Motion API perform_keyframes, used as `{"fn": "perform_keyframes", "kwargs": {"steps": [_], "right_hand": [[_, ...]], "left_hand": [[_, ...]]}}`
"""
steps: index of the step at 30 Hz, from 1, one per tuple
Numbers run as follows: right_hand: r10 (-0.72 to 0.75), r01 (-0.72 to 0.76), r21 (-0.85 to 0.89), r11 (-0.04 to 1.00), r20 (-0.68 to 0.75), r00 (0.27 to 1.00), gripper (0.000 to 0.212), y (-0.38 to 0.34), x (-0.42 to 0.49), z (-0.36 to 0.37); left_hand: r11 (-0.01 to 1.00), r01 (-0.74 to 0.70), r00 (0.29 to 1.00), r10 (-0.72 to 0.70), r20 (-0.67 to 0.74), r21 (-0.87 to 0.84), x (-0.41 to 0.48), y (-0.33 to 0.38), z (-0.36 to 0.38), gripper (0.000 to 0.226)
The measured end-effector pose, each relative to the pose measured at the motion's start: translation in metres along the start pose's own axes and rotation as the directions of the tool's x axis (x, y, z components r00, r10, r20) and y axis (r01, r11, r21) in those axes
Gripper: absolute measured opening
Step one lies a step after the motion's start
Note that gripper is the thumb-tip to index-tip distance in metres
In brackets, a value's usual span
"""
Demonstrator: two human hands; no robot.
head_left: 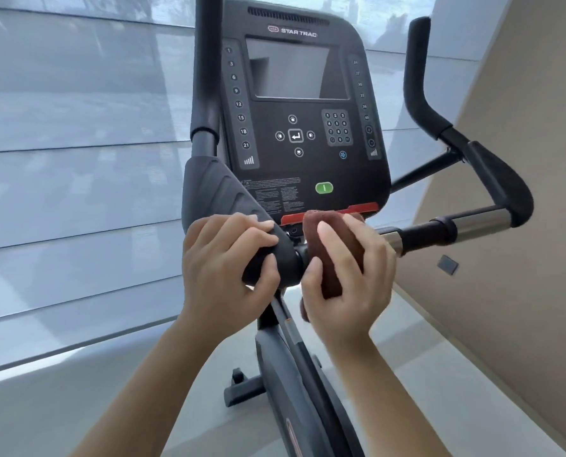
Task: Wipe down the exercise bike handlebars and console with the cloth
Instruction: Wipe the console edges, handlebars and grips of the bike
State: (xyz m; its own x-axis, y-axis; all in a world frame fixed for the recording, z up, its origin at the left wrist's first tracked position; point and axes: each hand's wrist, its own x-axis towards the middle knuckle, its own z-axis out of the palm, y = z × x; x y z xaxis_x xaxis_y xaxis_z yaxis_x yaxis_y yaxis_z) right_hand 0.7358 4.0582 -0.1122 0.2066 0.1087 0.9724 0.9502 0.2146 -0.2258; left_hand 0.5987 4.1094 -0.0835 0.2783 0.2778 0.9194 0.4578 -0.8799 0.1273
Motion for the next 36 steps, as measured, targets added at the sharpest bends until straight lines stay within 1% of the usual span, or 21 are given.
{"fn": "perform_keyframes", "kwargs": {"steps": [2,4,6,8,9,12,13,14,16,18,20,22,25,27,28,30,33,36], "right_hand": [[-0.076,0.078,0.035,0.996,-0.056,0.996,0.026,0.005,-0.009,0.007],[-0.182,0.183,0.014,0.983,-0.07,0.981,0.028,0.024,-0.012,0.005],[-0.221,0.22,-0.029,0.975,-0.11,0.969,0.027,0.056,-0.011,-0.002],[-0.184,0.174,-0.072,0.982,-0.165,0.969,0.027,0.085,-0.005,-0.008],[-0.135,0.123,-0.071,0.99,-0.189,0.973,0.027,0.092,-0.002,-0.009],[0.047,-0.054,-0.022,0.998,-0.258,0.965,0.027,0.073,-0.004,-0.003],[0.065,-0.07,-0.007,0.998,-0.263,0.963,0.027,0.059,-0.008,0.001],[0.048,-0.048,0.006,0.999,-0.248,0.968,0.027,0.044,-0.011,0.005],[-0.036,0.042,0.029,0.999,-0.178,0.983,0.029,0.022,-0.017,0.012],[-0.126,0.13,0.035,0.991,-0.108,0.986,0.034,0.016,-0.016,0.011],[-0.235,0.237,0.047,0.97,-0.036,0.971,0.036,0.025,-0.01,0.003],[-0.281,0.279,0.054,0.959,0.015,0.96,0.032,0.051,-0.001,-0.01],[-0.191,0.192,0.0,0.981,0.047,0.98,0.028,0.111,0.018,-0.037],[-0.163,0.172,-0.086,0.981,0.101,0.981,0.026,0.142,0.031,-0.053],[-0.158,0.173,-0.111,0.979,0.133,0.978,0.026,0.149,0.036,-0.058],[-0.106,0.129,-0.126,0.984,0.174,0.979,0.027,0.146,0.042,-0.062],[-0.017,0.04,-0.09,0.995,0.244,0.97,0.03,0.12,0.044,-0.056],[-0.033,0.041,-0.014,0.999,0.364,0.931,0.033,0.112,0.054,-0.057]], "left_hand": [[1.0,0.02,1.0,-0.02,-0.001,0.004,-0.002,0.002,0.0,0.019],[0.999,0.04,0.999,-0.04,0.001,0.008,-0.003,0.003,0.0,0.019],[0.998,0.056,0.998,-0.056,0.003,0.018,-0.003,0.005,0.001,0.02],[0.997,0.071,0.997,-0.071,-0.005,0.04,-0.002,0.008,0.002,0.02],[0.996,0.076,0.997,-0.075,-0.01,0.052,-0.001,0.009,0.003,0.021],[0.994,0.088,0.996,-0.086,-0.021,0.071,0.0,0.012,0.004,0.021],[0.993,0.092,0.996,-0.09,-0.025,0.077,-0.001,0.013,0.004,0.021],[0.992,0.096,0.995,-0.094,-0.027,0.083,-0.001,0.014,0.004,0.021],[0.99,0.098,0.995,-0.097,-0.022,0.098,-0.001,0.015,0.004,0.021],[0.989,0.104,0.995,-0.104,-0.008,0.106,-0.001,0.016,0.003,0.021],[0.988,0.115,0.993,-0.117,0.011,0.102,-0.002,0.016,0.001,0.022],[0.987,0.126,0.991,-0.13,0.036,0.096,-0.002,0.018,-0.001,0.023],[0.979,0.13,0.989,-0.139,0.053,0.158,-0.002,0.03,0.001,0.027],[0.974,0.07,0.993,-0.088,0.075,0.217,-0.002,0.047,0.012,0.029],[0.977,0.027,0.994,-0.049,0.101,0.212,-0.002,0.055,0.021,0.03],[0.983,-0.037,0.991,0.013,0.135,0.178,0.003,0.071,0.041,0.03],[0.972,-0.043,0.99,0.01,0.142,0.23,0.013,0.083,0.066,0.028],[0.952,-0.022,0.993,-0.014,0.114,0.304,0.014,0.084,0.08,0.025]]}}
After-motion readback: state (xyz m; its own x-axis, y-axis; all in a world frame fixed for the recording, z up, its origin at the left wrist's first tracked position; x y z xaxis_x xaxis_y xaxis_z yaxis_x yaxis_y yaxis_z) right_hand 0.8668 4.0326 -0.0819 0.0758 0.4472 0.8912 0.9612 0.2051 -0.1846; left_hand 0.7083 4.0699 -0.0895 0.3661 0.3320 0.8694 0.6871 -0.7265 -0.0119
